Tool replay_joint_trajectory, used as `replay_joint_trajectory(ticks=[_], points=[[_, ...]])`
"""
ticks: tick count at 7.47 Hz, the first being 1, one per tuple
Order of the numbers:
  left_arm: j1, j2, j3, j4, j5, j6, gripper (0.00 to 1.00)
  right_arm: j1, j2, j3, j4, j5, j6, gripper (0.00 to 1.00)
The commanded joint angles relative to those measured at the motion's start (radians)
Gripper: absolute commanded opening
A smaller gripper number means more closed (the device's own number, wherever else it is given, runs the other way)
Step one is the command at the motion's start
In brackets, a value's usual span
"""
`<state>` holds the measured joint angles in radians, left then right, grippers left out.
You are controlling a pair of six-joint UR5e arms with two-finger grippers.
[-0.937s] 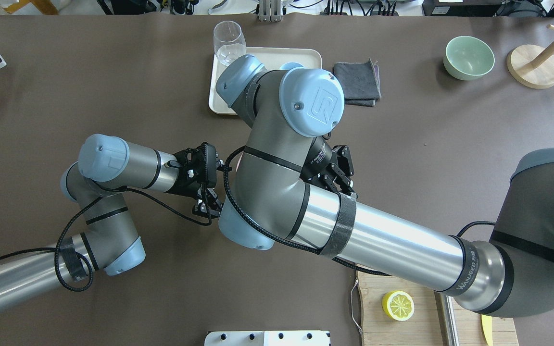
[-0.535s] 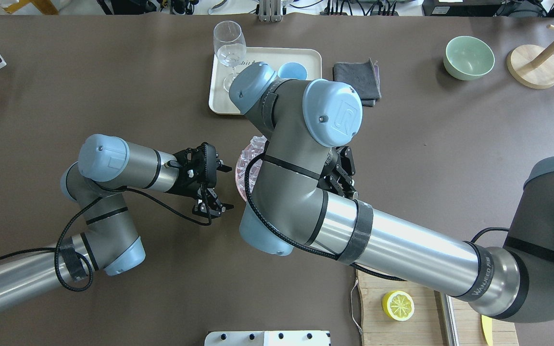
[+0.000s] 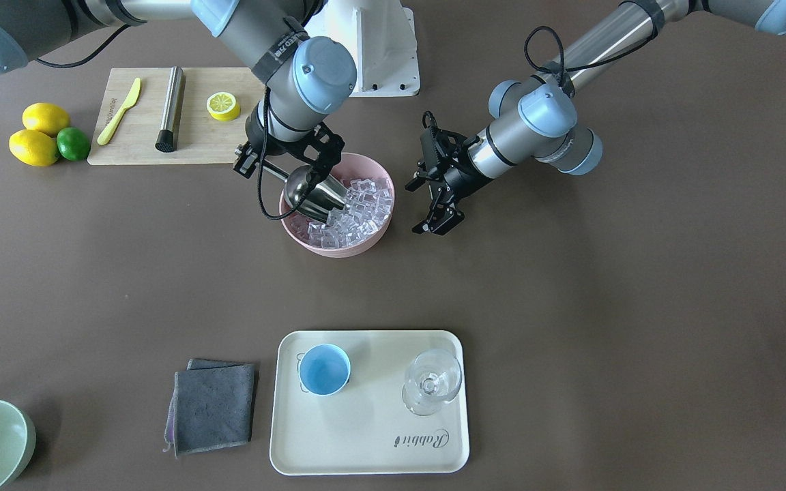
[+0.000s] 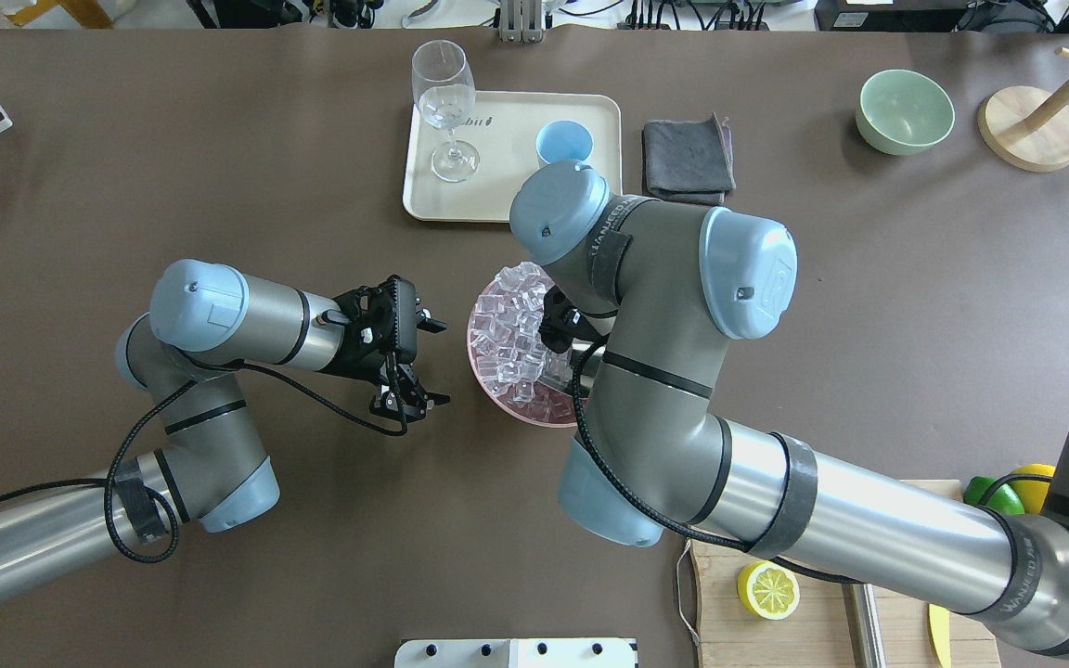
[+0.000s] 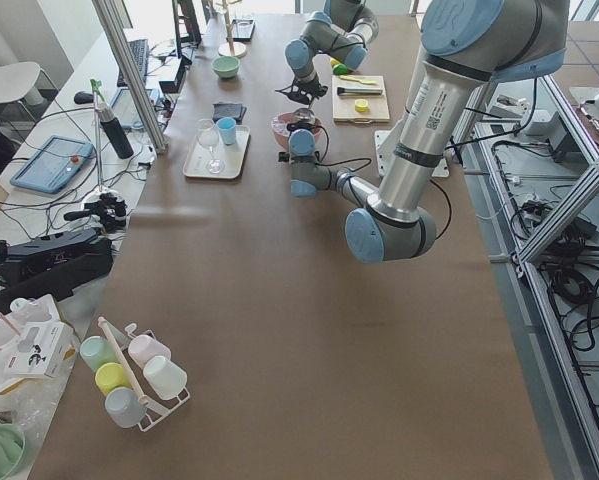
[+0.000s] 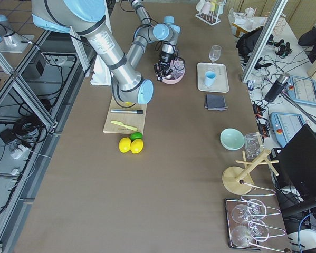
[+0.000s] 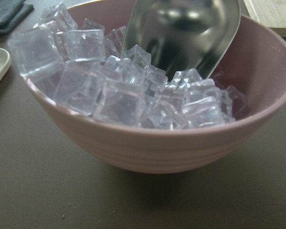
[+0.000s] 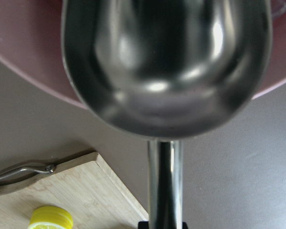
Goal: Put ice in cup with scoop
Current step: 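Lower the scoop into the ice cubes with the right gripper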
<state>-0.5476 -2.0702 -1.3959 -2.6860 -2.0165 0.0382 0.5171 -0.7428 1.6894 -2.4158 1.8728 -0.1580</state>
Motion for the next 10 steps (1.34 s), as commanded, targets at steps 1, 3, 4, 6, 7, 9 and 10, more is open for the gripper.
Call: replay_joint_trajectory(ticks=[1,3,4,6,7,9,10], points=[[-0.002,0.001,0.0,0.0,0.001,0.0,0.98,-0.009,-0.096,0.071,0.139,-0.003,0.0,0.0],[-0.002,0.001,0.0,0.0,0.002,-0.001,0.98,-0.009,-0.11,0.079,0.178,-0.003,0.0,0.0],[-0.002,0.001,0.0,0.0,0.001,-0.001,0.98,-0.009,-0.131,0.094,0.228,-0.003,0.002,0.0],[-0.002,0.001,0.0,0.0,0.001,-0.001,0.98,-0.009,-0.145,0.098,0.274,-0.003,0.003,0.0],[-0.002,0.001,0.001,0.0,0.001,-0.001,0.98,-0.009,-0.148,0.101,0.276,-0.003,0.0,0.0],[-0.002,0.001,0.0,0.0,0.001,-0.001,0.98,-0.009,-0.171,0.102,0.335,-0.003,0.0,0.0],[-0.002,0.001,0.0,0.0,0.002,-0.001,0.98,-0.009,-0.178,0.102,0.354,-0.003,0.0,0.0]])
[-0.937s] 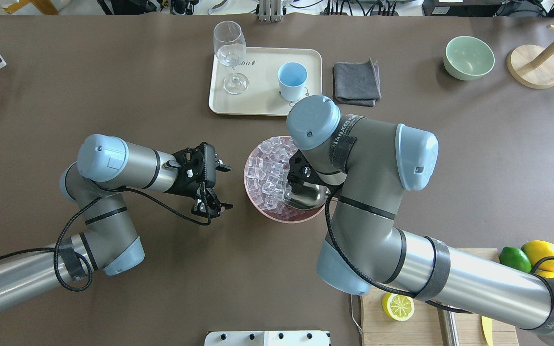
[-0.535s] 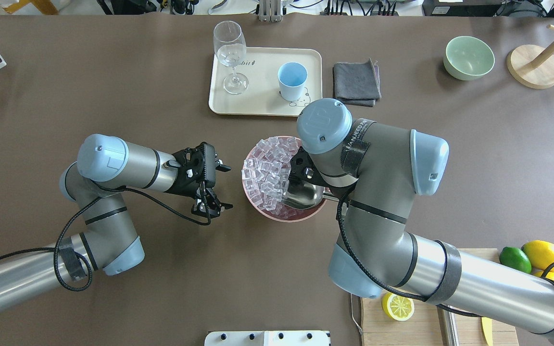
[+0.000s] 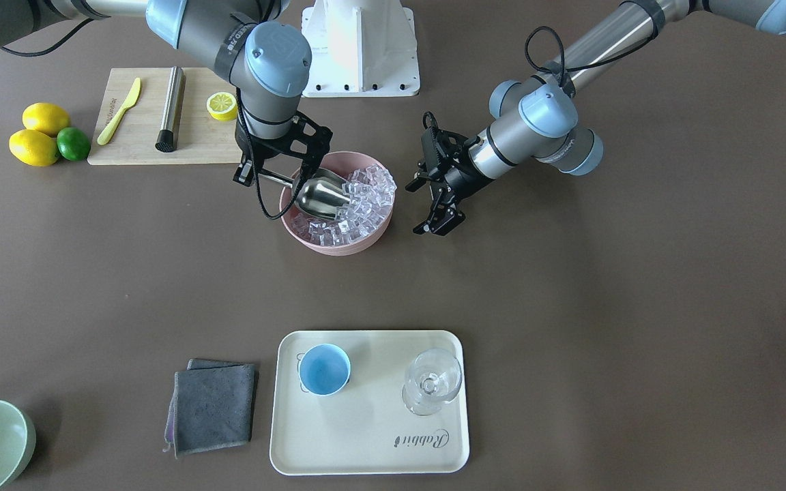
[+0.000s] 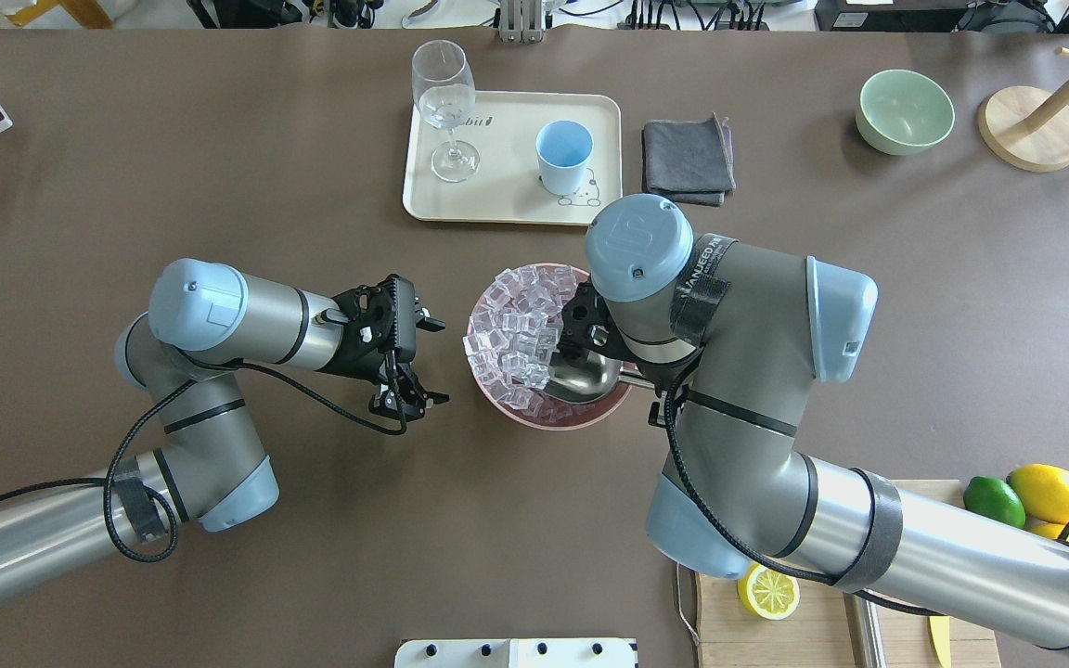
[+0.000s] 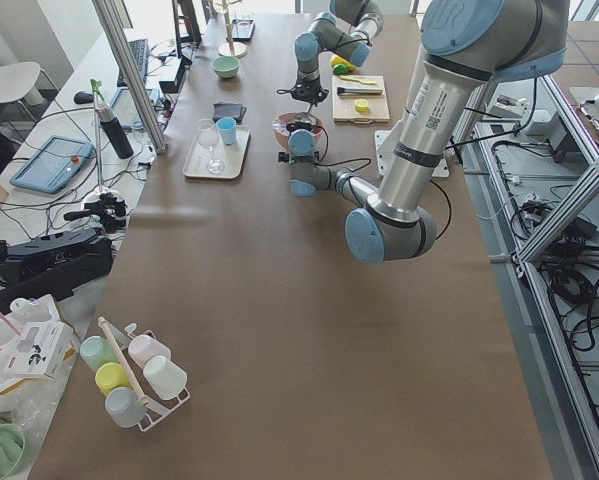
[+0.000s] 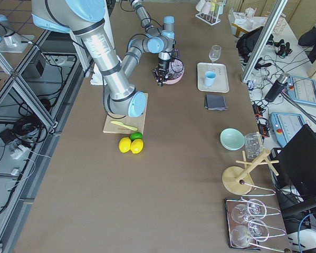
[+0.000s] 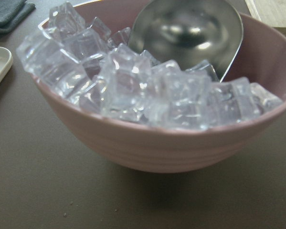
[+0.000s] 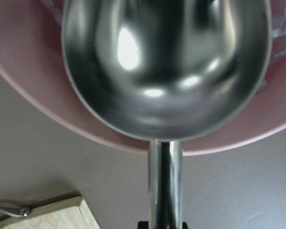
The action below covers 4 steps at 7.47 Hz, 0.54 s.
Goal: Put ice in cup with scoop
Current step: 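Drag the scoop through the ice with the right gripper, filling it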
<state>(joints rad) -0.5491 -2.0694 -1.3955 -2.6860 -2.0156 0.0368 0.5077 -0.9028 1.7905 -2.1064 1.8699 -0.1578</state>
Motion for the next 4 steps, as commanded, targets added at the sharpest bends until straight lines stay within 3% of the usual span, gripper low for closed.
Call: replay_joint_trajectory(ticks=[1,4], points=[[0.0,0.0,0.0,0.0,0.002,0.002,0.98,0.0,-0.021,0.009,0.046,0.0,0.0,0.0],[0.0,0.0,0.001,0.0,0.005,0.0,0.98,0.0,-0.065,0.035,0.116,0.003,-0.005,0.0]])
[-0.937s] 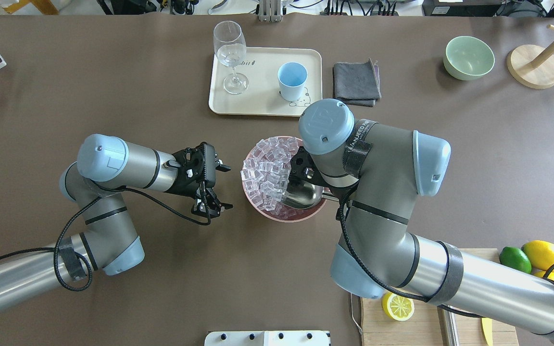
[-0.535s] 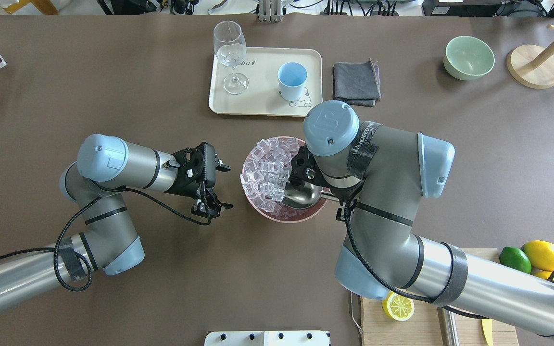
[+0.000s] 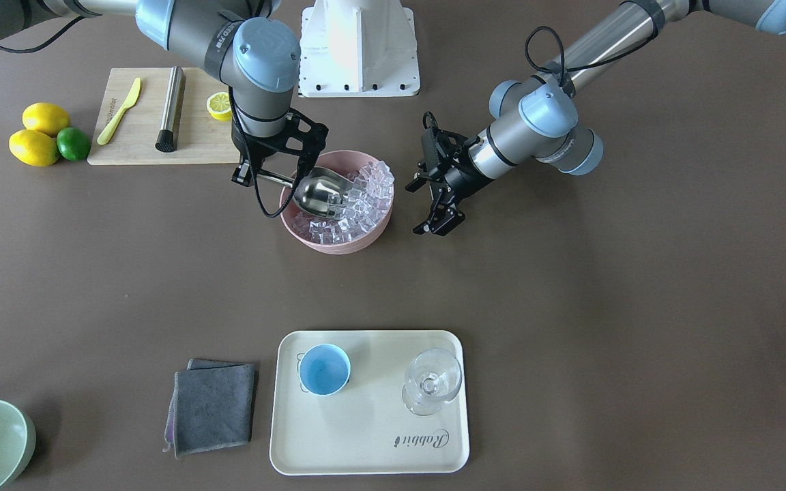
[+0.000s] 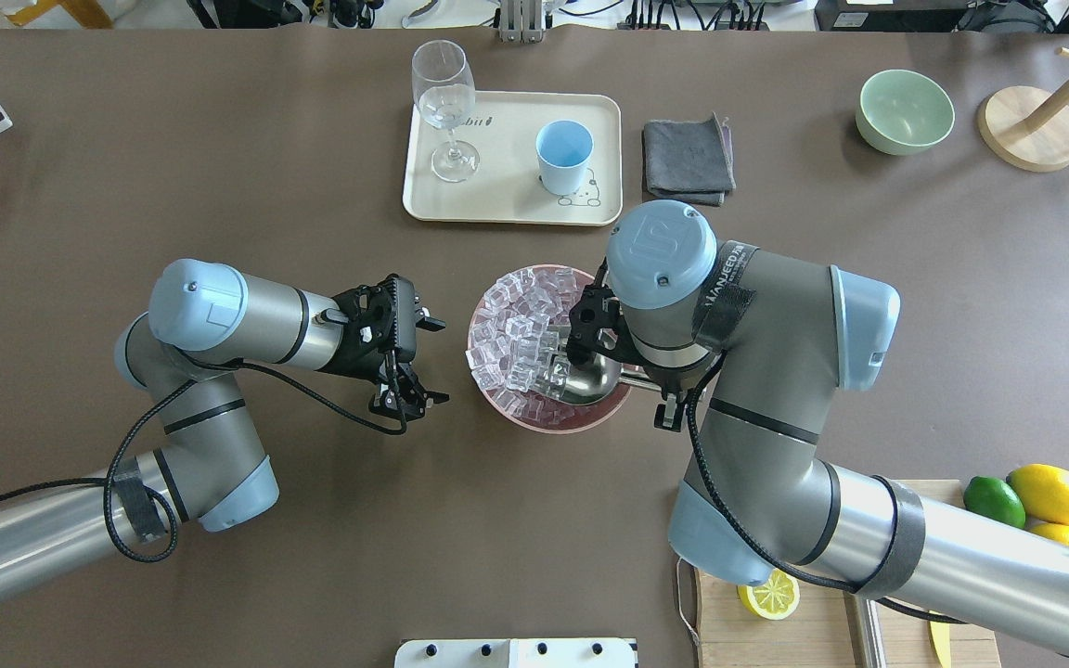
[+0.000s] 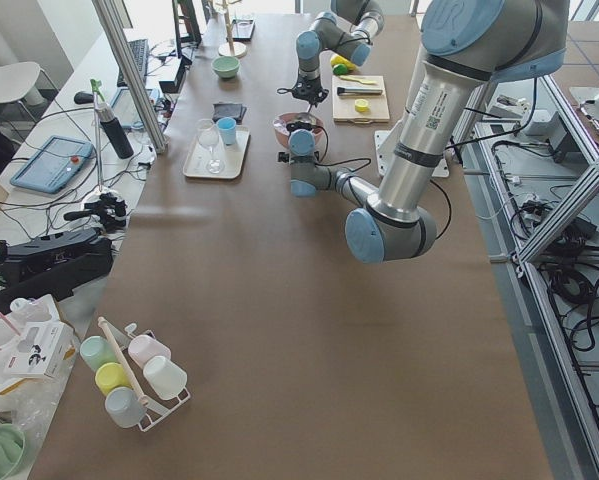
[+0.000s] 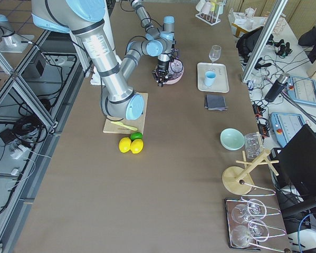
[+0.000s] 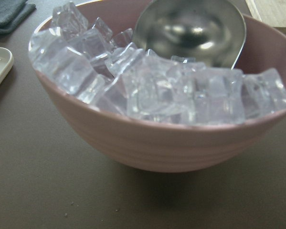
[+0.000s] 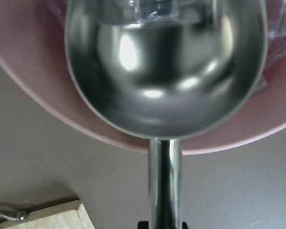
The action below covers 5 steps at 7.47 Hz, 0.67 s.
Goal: Put ice in cup with scoop
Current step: 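Drag the scoop through the ice with the right gripper, filling it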
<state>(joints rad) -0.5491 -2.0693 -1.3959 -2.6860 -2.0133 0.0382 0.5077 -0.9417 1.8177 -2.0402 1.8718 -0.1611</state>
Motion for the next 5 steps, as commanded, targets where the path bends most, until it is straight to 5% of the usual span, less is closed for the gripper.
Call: replay_joint_trajectory(ticks=[1,5], points=[[0.0,0.0,0.0,0.0,0.004,0.0,0.98,0.0,-0.035,0.008,0.083,0.004,-0.001,0.0],[0.0,0.0,0.0,0.0,0.004,-0.001,0.98,0.0,-0.072,0.008,0.195,0.015,0.003,0.0]])
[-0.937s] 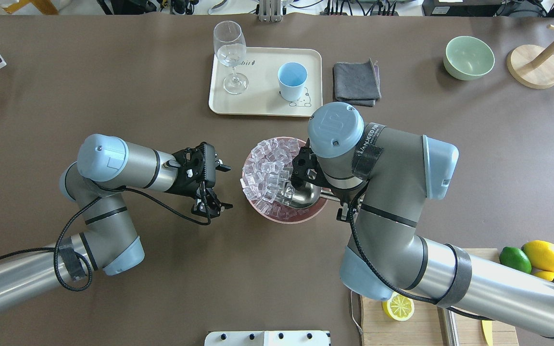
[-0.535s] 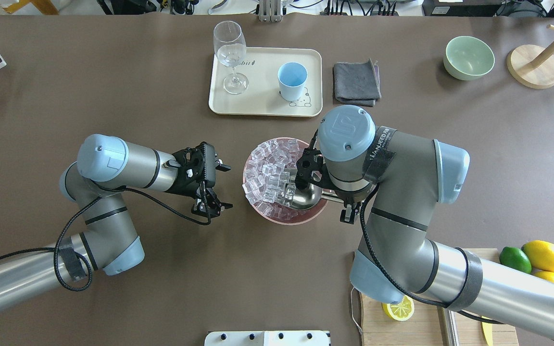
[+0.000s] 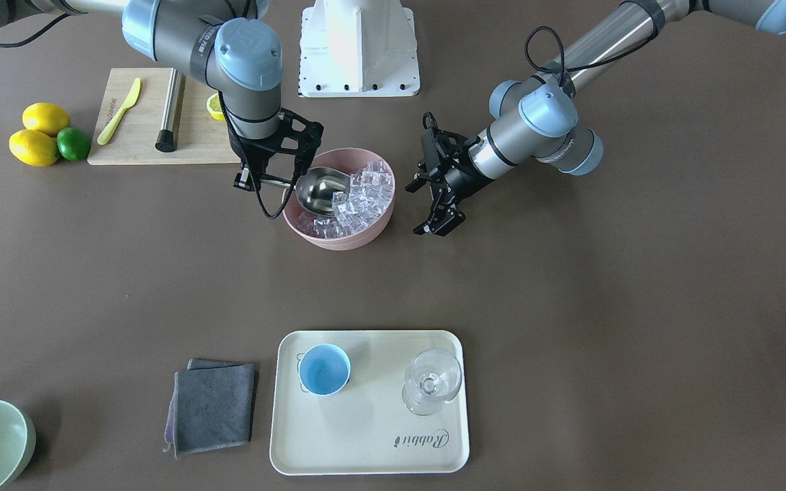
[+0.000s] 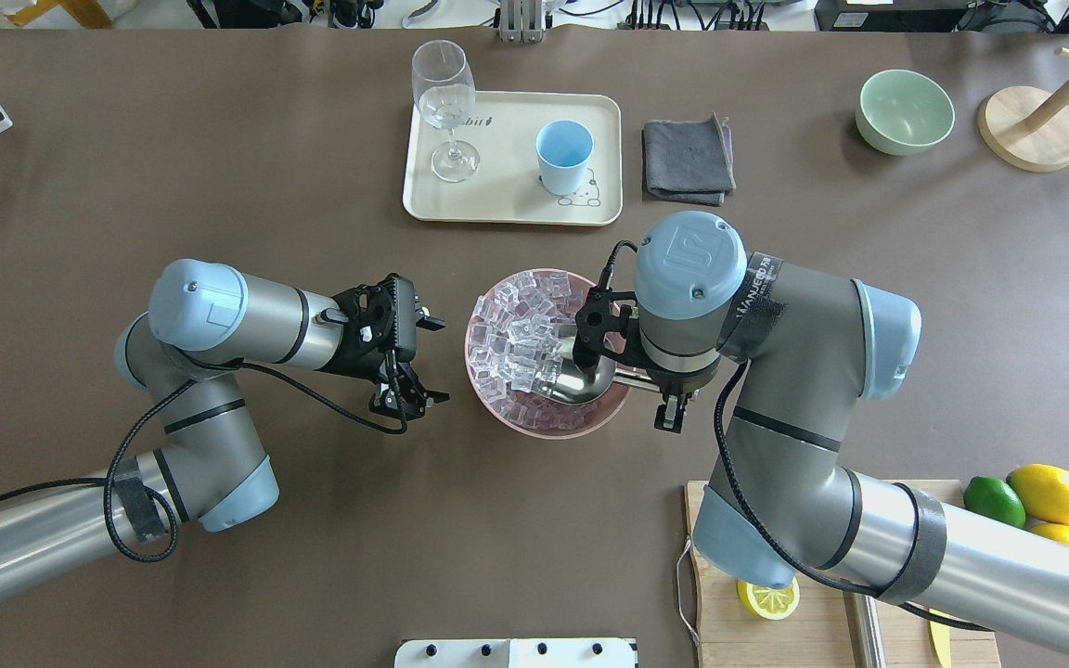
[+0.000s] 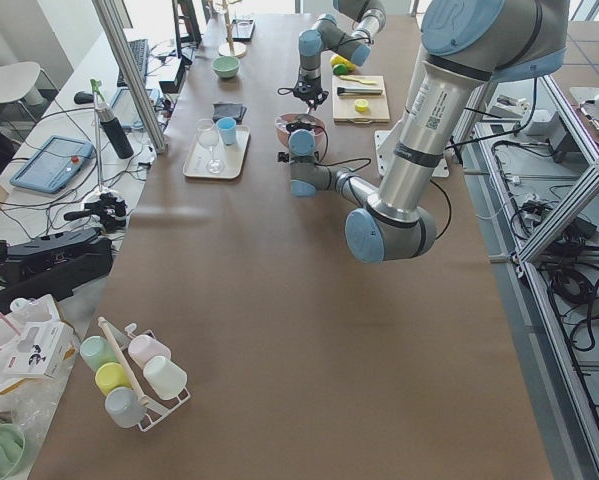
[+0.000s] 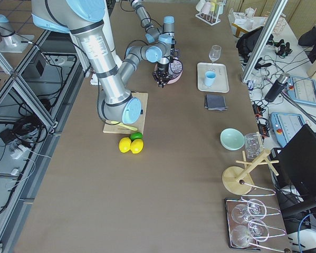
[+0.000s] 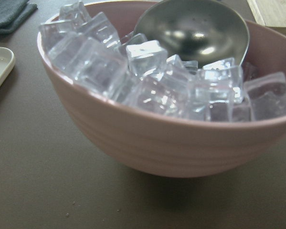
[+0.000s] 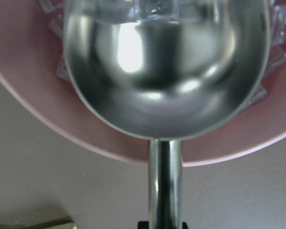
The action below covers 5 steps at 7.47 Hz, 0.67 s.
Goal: Put ice in cup with scoop
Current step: 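Drag the scoop through the ice with the right gripper, filling it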
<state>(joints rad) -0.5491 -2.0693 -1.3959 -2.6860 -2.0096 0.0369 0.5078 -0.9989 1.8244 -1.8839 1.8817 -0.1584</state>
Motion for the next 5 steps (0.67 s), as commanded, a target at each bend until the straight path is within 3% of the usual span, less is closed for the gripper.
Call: replay_joint_trajectory(ticks=[1,5], points=[[0.0,0.0,0.001,0.0,0.0,0.0,0.98,0.0,-0.017,0.003,0.043,0.023,-0.007,0.0],[0.0,0.0,0.0,0.0,0.0,0.0,0.98,0.0,-0.017,0.026,0.032,0.042,-0.013,0.0]])
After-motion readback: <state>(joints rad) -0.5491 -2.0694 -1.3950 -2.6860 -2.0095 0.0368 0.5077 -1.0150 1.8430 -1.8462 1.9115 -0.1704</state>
